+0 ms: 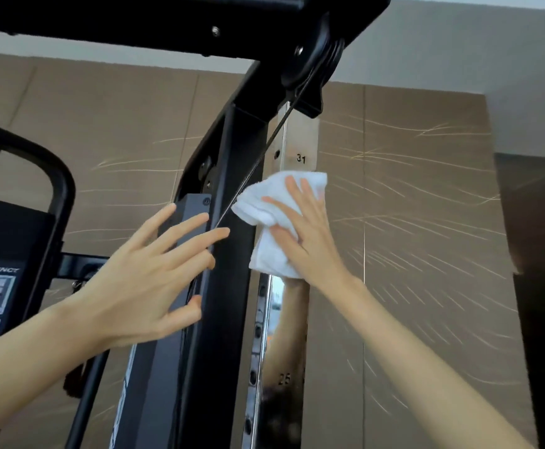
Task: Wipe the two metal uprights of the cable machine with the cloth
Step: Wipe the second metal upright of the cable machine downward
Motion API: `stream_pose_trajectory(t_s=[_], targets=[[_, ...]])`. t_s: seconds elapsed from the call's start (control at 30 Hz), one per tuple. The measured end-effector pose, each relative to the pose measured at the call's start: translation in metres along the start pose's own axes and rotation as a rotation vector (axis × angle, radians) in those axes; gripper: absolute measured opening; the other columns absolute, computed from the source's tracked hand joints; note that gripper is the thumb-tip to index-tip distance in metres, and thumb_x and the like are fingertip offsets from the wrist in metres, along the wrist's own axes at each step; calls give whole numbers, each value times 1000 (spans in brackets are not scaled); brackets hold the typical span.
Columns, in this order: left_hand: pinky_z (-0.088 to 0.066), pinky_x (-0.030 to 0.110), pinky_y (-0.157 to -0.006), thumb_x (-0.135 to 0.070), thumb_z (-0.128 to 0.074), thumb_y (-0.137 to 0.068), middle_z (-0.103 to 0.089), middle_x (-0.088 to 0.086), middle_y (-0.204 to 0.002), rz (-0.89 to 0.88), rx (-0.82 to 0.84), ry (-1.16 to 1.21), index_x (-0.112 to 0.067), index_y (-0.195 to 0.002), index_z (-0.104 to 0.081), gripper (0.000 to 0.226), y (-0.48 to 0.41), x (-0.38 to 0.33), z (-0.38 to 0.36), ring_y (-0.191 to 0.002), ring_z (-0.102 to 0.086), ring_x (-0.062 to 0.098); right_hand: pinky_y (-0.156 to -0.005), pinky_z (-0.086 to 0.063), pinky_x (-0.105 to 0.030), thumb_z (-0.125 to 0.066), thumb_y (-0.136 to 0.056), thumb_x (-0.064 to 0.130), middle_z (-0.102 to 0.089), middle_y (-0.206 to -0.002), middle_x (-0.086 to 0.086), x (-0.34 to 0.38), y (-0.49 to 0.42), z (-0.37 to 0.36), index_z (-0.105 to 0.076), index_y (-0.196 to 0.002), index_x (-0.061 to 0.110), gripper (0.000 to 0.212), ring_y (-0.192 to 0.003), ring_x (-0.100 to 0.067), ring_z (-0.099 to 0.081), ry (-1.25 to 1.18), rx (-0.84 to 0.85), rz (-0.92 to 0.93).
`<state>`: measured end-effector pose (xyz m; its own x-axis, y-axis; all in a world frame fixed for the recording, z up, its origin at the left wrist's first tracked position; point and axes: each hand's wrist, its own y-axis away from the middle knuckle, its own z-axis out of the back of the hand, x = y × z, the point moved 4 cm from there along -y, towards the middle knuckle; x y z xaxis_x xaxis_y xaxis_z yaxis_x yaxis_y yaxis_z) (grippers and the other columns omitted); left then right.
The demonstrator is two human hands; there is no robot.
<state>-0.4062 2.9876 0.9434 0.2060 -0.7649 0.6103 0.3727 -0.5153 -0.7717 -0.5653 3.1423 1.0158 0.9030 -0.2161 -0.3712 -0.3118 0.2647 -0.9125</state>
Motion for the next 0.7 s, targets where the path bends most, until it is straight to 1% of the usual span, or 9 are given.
stream_pose_trajectory(t_s=[0.07, 0.13, 0.2, 0.23, 0.3, 0.4, 0.5, 0.6, 0.7], targets=[[-14, 54, -120, -40, -46, -80, -53, 8, -144, 28, 9, -5, -15, -94, -66, 35, -1, -3, 1, -141, -38, 31, -118, 2, -36, -43, -96, 31, -23, -152, -1, -2, 7, 0, -52, -134, 17, 42, -145, -14, -6, -50, 9, 15], [-14, 54, -120, -40, -47, -80, -52, 8, -144, 50, 19, -25, -16, -94, -65, 34, -1, -7, 2, -141, -36, 30, -117, 3, -30, -41, -97, 33, -23, -153, 1, -11, -11, 5, -51, -136, 19, 42, -144, -9, -4, -92, 5, -27], [-14, 54, -120, -42, -48, -82, -52, 8, -145, 77, 38, -68, -16, -93, -65, 34, -4, -11, 0, -142, -35, 29, -115, 0, -24, -36, -97, 40, -25, -155, -1, -24, -45, 13, -49, -138, 21, 47, -142, -7, -5, -123, -54, -121], [-14, 54, -120, -44, -48, -83, -52, 8, -145, 96, 46, -92, -15, -92, -65, 35, -6, -15, -1, -142, -35, 29, -114, -3, -25, -34, -97, 42, -25, -155, -3, -29, -60, 16, -48, -138, 20, 49, -143, -10, -7, -141, -85, -163], [-16, 56, -120, -46, -45, -87, -51, 9, -145, 134, 54, -132, -13, -90, -65, 39, -10, -20, -3, -142, -35, 29, -115, -7, -31, -37, -99, 37, -25, -155, -5, -29, -68, 14, -47, -139, 18, 46, -144, -15, -7, -197, -118, -202], [-20, 58, -117, -43, -39, -94, -51, 11, -145, 173, 60, -203, -8, -96, -67, 44, -12, -28, -3, -141, -36, 31, -118, -5, -43, -43, -100, 31, -20, -155, -2, -19, -24, 0, -43, -141, 17, 44, -144, -11, 0, -234, -103, -88], [-21, 59, -116, -36, -36, -94, -51, 10, -146, 179, 84, -295, -8, -103, -70, 45, -15, -34, 0, -140, -39, 34, -118, -3, -35, -40, -96, 30, -18, -153, 0, -24, 6, -5, -40, -141, 16, 47, -144, -12, 0, -289, -64, 46], [-24, 59, -115, -34, -37, -93, -53, 10, -144, 171, 112, -357, -7, -107, -71, 46, -21, -40, 5, -138, -43, 35, -117, -6, -36, -45, -97, 25, -26, -153, -7, -38, -22, 1, -48, -137, 11, 42, -144, -18, -6, -319, -79, 42], [-21, 56, -117, -37, -37, -93, -54, 9, -143, 162, 156, -423, -7, -110, -72, 49, -25, -44, 11, -137, -43, 35, -116, -8, -37, -48, -98, 18, -31, -152, -13, -54, -71, 11, -51, -135, 6, 39, -144, -27, -10, -347, -117, -12]])
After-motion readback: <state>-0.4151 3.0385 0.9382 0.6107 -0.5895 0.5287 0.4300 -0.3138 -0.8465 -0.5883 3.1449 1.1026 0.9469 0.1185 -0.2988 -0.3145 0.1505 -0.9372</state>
